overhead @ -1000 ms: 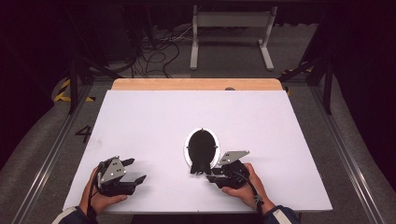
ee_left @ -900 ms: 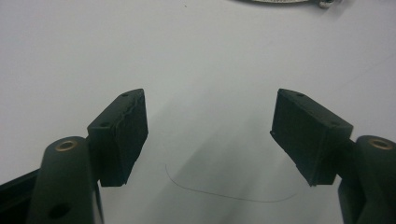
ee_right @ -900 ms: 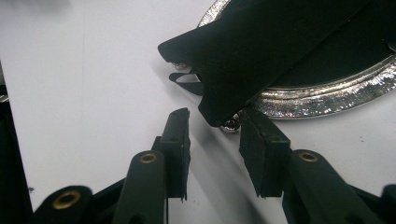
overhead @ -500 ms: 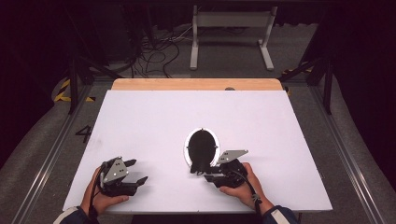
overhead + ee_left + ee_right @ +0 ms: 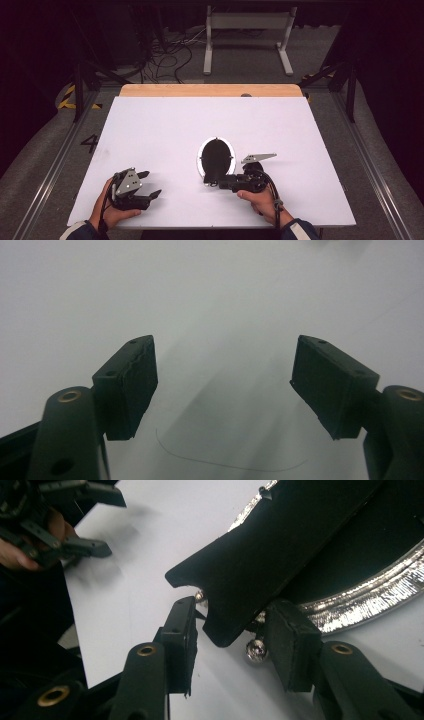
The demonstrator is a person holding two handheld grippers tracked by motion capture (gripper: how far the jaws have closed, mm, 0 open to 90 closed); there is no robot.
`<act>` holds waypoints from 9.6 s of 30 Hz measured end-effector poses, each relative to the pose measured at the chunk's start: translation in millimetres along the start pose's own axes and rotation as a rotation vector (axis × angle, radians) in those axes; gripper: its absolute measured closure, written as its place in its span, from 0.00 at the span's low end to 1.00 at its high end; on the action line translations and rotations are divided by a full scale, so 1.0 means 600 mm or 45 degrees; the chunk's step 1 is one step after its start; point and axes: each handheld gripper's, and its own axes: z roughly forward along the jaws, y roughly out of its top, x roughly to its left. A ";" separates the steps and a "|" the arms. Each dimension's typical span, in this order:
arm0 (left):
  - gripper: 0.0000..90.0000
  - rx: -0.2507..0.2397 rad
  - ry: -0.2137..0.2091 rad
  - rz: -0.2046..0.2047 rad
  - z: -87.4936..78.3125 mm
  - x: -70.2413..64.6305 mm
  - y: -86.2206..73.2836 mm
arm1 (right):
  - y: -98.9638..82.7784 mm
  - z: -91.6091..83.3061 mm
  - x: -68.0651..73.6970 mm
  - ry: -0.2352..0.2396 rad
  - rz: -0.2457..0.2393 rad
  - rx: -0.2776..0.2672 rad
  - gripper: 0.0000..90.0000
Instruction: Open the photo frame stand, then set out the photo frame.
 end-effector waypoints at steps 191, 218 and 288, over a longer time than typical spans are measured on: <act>0.72 -0.250 -0.175 0.076 0.166 0.007 0.174 | 0.005 0.035 0.121 -0.396 -0.543 -0.259 1.00; 0.89 -0.169 -0.139 0.182 0.167 -0.010 0.175 | -0.009 0.056 0.104 -0.514 -0.503 -0.142 1.00; 0.89 -0.154 -0.197 0.223 0.156 -0.024 0.173 | -0.018 0.034 0.088 -0.497 -0.453 -0.159 1.00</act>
